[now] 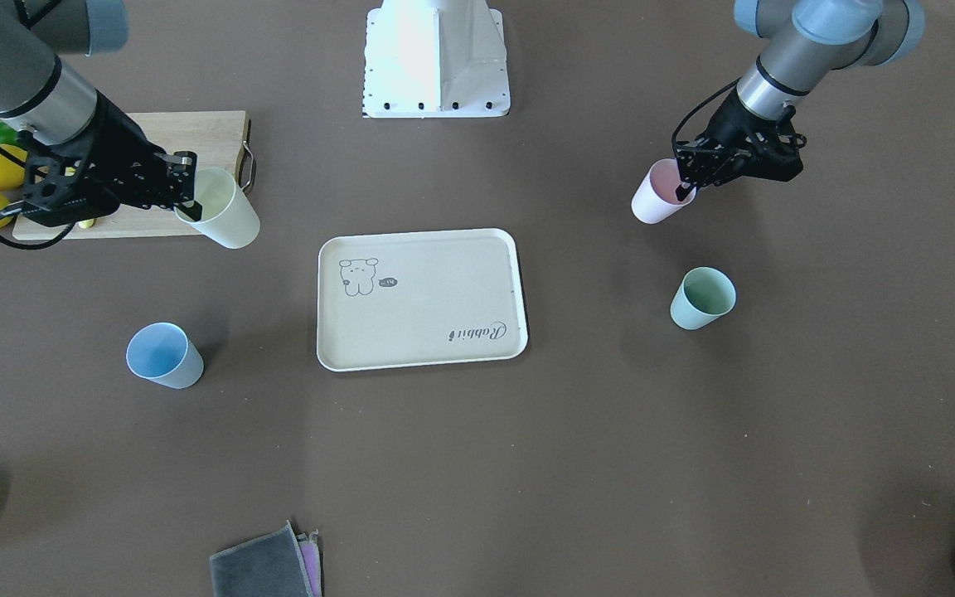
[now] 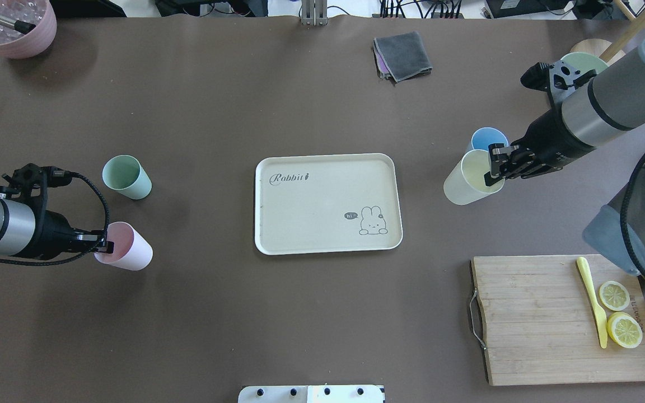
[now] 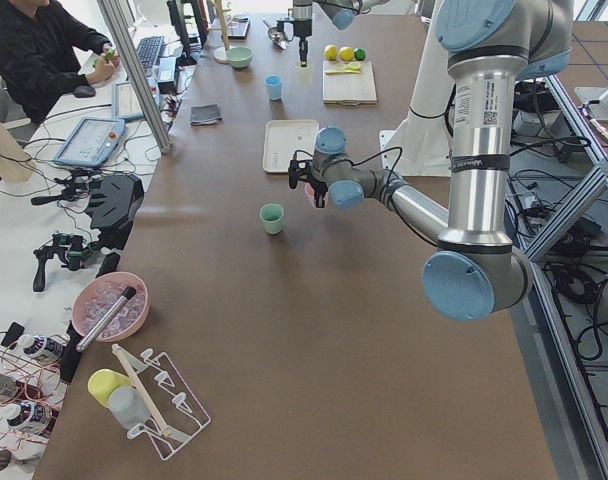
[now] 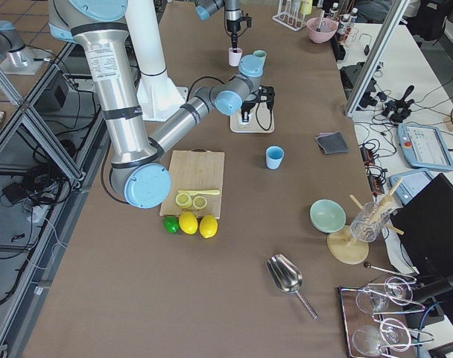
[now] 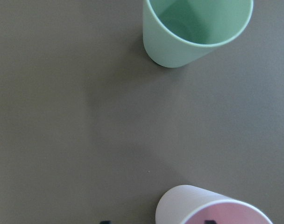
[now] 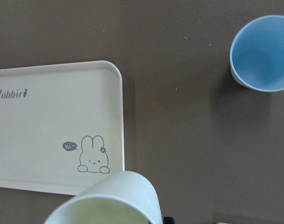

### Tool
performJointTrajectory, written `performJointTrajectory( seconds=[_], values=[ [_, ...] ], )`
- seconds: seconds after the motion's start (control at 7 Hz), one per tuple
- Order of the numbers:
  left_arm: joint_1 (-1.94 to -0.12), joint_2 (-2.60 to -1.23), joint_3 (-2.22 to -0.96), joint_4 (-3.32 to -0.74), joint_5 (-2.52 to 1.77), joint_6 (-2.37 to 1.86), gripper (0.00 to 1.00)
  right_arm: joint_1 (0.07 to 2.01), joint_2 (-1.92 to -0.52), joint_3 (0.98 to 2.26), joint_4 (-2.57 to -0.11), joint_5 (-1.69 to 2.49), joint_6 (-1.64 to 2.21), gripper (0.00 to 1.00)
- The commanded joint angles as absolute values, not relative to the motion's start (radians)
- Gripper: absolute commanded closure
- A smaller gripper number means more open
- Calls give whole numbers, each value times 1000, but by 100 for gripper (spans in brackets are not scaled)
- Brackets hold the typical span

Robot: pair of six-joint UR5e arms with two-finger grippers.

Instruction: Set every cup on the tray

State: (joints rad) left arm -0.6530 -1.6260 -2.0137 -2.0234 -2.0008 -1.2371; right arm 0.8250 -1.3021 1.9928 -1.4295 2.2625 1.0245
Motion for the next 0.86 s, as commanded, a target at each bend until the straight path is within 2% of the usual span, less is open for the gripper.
performJointTrajectory(
  seconds=[0.0, 0.14, 0.43, 0.71],
  values=[
    [-649, -1889, -1993, -1777, -1996, -1352, 100, 724, -1191, 1942, -1500, 2174, 1042, 100],
    [-644, -1955, -1993, -1734, -1973, -1414, 100, 697, -1130, 1884, -1506, 2152, 1043, 100],
    [-592, -1976, -1993, -1732, -1896, -1468, 100, 658, -1007, 1745, -1497, 2131, 1080, 100],
    [-481, -2043, -1984, -1680, -1782, -1532, 100, 640, -1002, 1698, -1491, 2103, 1075, 100]
  ],
)
